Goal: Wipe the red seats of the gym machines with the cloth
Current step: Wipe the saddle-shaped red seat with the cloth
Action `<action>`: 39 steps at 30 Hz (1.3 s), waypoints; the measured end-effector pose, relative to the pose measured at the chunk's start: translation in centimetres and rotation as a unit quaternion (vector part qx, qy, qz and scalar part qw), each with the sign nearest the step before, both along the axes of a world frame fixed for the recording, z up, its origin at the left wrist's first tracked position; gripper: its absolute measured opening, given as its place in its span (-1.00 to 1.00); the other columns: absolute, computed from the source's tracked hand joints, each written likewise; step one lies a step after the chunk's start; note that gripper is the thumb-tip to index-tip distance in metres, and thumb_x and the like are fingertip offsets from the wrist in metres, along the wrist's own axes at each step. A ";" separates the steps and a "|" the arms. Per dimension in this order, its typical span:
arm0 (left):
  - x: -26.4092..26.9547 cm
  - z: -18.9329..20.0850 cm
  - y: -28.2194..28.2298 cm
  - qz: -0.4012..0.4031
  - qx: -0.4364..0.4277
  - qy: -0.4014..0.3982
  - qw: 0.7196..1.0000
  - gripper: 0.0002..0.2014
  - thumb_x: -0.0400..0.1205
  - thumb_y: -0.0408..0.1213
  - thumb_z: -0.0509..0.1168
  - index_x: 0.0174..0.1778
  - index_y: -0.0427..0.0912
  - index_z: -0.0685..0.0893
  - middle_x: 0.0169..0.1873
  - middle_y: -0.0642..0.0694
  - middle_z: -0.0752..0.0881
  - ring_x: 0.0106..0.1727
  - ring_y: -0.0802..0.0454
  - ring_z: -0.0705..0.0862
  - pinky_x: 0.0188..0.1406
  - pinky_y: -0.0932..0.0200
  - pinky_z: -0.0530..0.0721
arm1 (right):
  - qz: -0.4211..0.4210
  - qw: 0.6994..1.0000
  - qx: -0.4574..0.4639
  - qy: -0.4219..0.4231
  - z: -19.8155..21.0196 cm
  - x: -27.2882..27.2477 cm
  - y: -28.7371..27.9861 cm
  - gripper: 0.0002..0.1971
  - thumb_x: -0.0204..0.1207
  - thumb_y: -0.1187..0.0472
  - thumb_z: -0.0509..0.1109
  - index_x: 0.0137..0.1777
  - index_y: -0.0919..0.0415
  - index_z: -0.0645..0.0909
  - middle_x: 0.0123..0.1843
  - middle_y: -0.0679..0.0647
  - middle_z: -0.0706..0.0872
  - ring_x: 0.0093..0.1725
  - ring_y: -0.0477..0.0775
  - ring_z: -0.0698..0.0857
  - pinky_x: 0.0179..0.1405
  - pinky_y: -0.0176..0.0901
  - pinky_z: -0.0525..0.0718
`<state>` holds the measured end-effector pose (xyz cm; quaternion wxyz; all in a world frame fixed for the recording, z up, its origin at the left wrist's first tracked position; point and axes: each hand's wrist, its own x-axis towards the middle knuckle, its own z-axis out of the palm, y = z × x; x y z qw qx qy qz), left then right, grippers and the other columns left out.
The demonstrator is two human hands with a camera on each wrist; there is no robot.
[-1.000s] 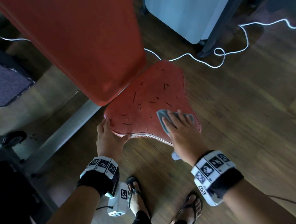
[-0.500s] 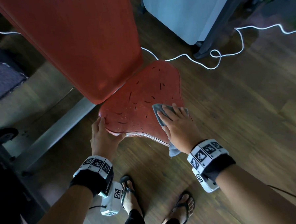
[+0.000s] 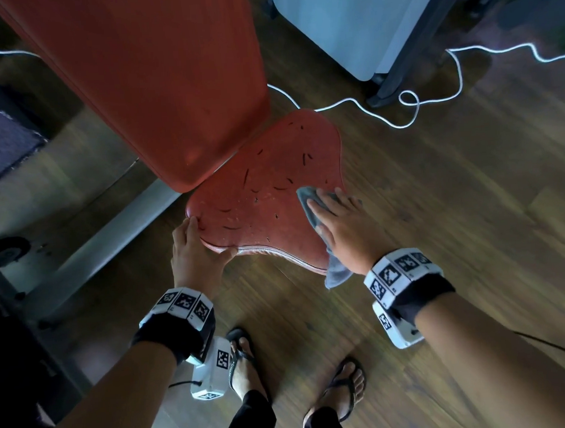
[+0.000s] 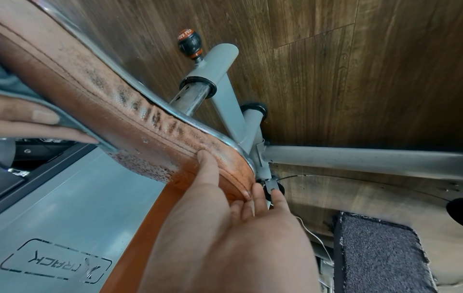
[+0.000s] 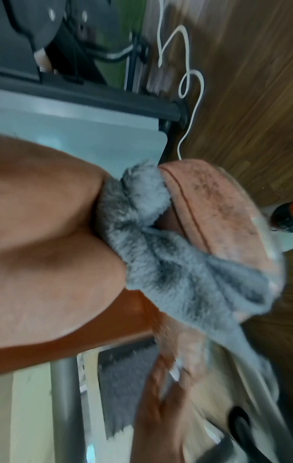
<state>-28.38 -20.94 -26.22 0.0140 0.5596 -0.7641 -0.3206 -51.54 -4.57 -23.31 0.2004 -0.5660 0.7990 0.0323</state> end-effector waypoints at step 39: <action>0.1 -0.3 0.0 -0.002 -0.009 0.000 1.000 0.00 0.39 -0.03 0.60 0.67 -0.12 0.20 0.52 -0.13 0.30 0.52 -0.18 0.40 0.53 -0.18 0.41 | -0.215 0.976 0.034 -0.008 -0.1 0.6 -2.8 -0.49 0.75 0.01 0.01 0.68 -0.03 0.09 0.72 0.14 0.04 0.65 0.38 0.12 0.56 0.28 0.26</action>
